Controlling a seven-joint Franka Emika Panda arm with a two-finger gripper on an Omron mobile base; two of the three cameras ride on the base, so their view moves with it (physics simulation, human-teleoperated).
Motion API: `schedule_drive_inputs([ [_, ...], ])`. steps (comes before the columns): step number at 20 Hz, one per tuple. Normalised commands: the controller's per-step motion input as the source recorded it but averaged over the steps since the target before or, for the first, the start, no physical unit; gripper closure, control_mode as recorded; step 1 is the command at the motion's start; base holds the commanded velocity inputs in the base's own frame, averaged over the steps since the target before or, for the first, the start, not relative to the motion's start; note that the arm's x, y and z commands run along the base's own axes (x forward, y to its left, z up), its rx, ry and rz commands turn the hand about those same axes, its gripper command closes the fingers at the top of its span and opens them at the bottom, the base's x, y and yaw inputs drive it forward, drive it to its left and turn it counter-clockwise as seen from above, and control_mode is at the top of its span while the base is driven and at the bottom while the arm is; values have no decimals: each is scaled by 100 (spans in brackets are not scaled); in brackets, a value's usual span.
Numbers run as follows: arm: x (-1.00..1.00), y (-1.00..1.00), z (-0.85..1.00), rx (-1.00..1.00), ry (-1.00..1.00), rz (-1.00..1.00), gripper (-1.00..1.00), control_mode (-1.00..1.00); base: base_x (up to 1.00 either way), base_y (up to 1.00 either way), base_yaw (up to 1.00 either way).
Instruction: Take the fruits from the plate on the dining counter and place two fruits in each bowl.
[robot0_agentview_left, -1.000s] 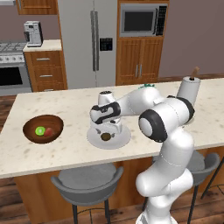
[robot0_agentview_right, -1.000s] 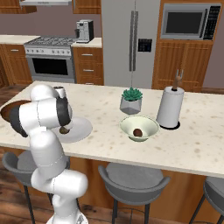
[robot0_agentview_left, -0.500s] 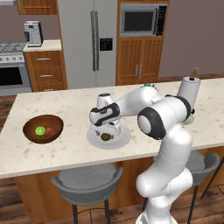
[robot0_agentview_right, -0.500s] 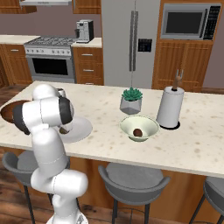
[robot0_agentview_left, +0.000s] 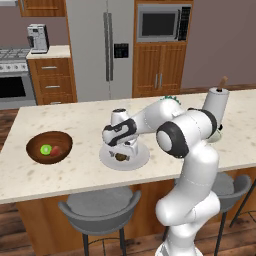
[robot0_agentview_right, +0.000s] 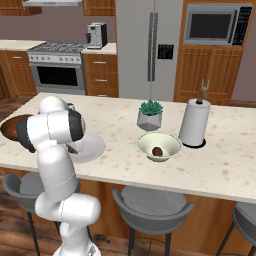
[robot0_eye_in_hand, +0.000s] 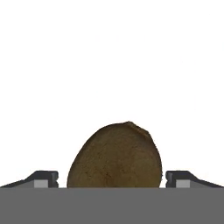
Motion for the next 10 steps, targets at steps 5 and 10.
schedule_drive_inputs([
  [5, 0, -2, -2, 0, 0, 0, 100, -100, 0, 0, 0],
  [10, 0, -27, 13, 0, 0, 0, 100, -100, 0, 0, 0],
])
